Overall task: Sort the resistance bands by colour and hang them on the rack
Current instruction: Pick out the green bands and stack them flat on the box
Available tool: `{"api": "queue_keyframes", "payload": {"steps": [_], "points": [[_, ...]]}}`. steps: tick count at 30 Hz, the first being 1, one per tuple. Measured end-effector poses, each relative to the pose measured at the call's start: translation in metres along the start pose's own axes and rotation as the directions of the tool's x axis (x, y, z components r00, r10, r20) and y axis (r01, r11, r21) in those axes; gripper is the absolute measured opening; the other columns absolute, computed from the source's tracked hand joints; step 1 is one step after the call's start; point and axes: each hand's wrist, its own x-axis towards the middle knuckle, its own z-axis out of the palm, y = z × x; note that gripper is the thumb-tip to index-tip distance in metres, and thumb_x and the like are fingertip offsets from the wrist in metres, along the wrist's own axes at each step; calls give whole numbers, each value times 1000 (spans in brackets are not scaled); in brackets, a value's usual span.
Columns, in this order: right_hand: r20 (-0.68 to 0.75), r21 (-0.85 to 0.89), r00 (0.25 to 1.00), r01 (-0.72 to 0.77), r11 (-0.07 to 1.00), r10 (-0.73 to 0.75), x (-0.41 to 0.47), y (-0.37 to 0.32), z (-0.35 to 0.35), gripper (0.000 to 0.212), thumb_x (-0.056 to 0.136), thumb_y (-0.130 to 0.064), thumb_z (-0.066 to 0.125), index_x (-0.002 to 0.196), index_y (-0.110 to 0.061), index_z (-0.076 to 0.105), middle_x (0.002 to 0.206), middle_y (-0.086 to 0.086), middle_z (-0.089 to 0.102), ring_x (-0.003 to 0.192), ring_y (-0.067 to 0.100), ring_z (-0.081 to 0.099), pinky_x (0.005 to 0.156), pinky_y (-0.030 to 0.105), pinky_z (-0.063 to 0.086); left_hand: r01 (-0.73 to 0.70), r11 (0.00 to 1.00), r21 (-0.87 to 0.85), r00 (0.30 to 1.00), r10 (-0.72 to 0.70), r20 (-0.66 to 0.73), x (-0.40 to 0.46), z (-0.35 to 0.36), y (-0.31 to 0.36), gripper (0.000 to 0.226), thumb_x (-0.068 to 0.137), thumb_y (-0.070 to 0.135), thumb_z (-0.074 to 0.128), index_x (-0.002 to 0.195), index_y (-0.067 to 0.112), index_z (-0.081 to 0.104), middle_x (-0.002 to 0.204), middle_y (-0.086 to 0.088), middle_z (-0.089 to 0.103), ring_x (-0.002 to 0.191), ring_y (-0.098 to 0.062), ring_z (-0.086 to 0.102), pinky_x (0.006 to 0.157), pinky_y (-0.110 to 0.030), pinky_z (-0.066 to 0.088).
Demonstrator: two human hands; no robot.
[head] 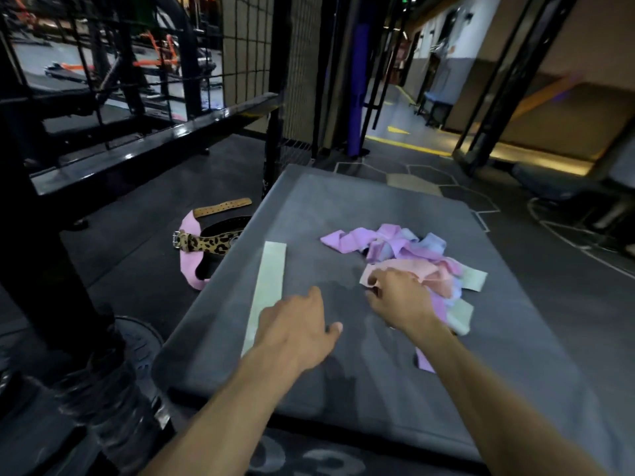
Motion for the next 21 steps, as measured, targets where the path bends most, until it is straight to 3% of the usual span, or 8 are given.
{"api": "queue_keyframes", "payload": {"steps": [4, 8, 10, 13, 15, 16, 18, 21], "points": [[-4, -134, 1000, -28, 991, 28, -20, 10, 4, 26, 95, -31, 53, 118, -23, 61, 124, 4, 60, 107, 29, 63, 76, 33, 48, -41, 999, 3, 999, 41, -26, -10, 8, 24, 39, 97, 55, 46, 107, 19, 38, 110, -10, 67, 105, -36, 63, 73, -38, 38], [-83, -177, 993, -101, 979, 88, -28, 20, 16, 20, 90, -25, 57, 108, -21, 65, 115, 6, 62, 79, 27, 69, 53, 29, 36, -20, 1000, -8, 999, 20, -28, -14, 6, 20, 38, 97, 57, 46, 99, 21, 33, 105, -7, 67, 102, -34, 63, 72, -38, 39], [-98, -150, 991, -109, 983, 95, -29, 27, 20, 18, 89, -23, 58, 105, -20, 66, 110, 6, 62, 76, 28, 69, 51, 30, 40, -9, 1000, -5, 1000, 9, -10, -14, 5, 17, 38, 97, 57, 46, 100, 20, 35, 104, -7, 66, 102, -34, 62, 73, -38, 41], [-75, -21, 984, -164, 986, 162, -37, 34, 18, 20, 92, -17, 54, 108, -18, 66, 106, 2, 63, 85, 26, 67, 61, 29, 40, 11, 1000, -6, 1000, -10, 10, -12, 5, 15, 38, 96, 56, 47, 102, 20, 39, 102, -5, 65, 100, -33, 62, 77, -38, 45], [-63, 231, 962, -246, 942, 266, -39, 33, 11, 16, 92, -13, 54, 98, -16, 68, 89, -1, 64, 74, 20, 60, 62, 27, 37, 25, 1000, -16, 1000, -25, 2, -12, 3, 14, 37, 96, 55, 48, 103, 20, 43, 96, -2, 63, 98, -31, 62, 80, -38, 48], [-47, 391, 942, -288, 874, 332, -37, 33, 7, 13, 90, -13, 56, 92, -16, 68, 81, -2, 63, 68, 17, 57, 60, 26, 38, 27, 999, -26, 1000, -27, -2, -12, 3, 14, 36, 96, 55, 48, 103, 20, 44, 92, -1, 60, 97, -31, 61, 81, -38, 48], [-5, 718, 875, -333, 611, 484, -28, 35, -6, 9, 86, -12, 59, 83, -16, 67, 76, 3, 67, 66, 22, 60, 58, 27, 48, 25, 999, -43, 1000, -26, -9, -12, 0, 16, 35, 97, 55, 48, 103, 21, 45, 89, 2, 57, 96, -30, 61, 79, -37, 47], [139, 983, 801, -182, 16, 582, -21, 41, -34, 12, 86, -2, 62, 87, -10, 71, 73, 10, 71, 58, 22, 64, 55, 31, 56, 21, 998, -55, 1000, -22, -19, -15, -2, 20, 33, 96, 56, 48, 103, 23, 46, 95, 2, 63, 97, -28, 61, 79, -36, 46]]}}
